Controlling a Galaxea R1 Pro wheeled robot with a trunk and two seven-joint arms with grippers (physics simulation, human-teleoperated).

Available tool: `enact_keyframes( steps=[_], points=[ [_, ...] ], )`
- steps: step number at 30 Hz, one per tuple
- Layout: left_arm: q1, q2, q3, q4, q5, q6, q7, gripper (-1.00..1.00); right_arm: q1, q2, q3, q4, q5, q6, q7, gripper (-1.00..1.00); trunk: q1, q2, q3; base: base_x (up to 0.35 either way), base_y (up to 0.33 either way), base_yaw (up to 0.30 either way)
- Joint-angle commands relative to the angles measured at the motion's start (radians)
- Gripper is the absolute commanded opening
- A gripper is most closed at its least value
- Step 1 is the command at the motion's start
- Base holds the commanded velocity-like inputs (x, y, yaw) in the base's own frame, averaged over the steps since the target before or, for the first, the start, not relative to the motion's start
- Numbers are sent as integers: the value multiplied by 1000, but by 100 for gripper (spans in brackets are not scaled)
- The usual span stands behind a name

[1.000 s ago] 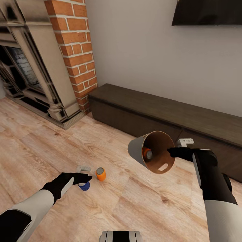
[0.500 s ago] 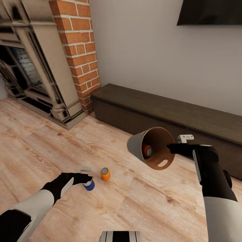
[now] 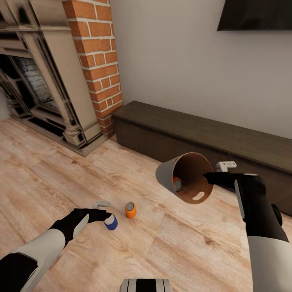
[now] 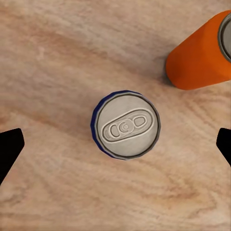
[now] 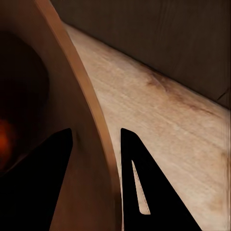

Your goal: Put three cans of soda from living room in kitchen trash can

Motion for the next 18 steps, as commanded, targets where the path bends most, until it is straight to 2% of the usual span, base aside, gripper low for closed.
enact_keyframes(
  steps=[1, 9, 18],
  points=[
    [0, 0, 0, 0, 0, 0, 0, 100, -1, -1, -1, -1, -27, 6, 5, -100, 0, 0, 0, 0, 2, 0],
    [0, 0, -1, 0, 0, 0, 0, 100, -12, -5, -11, -1, -27, 6, 5, -100, 0, 0, 0, 17, 0, 0],
    [0, 0, -2, -1, 0, 0, 0, 100, -12, -4, -13, 1, -30, 1, 5, -100, 0, 0, 0, 172, 0, 0]
  ],
)
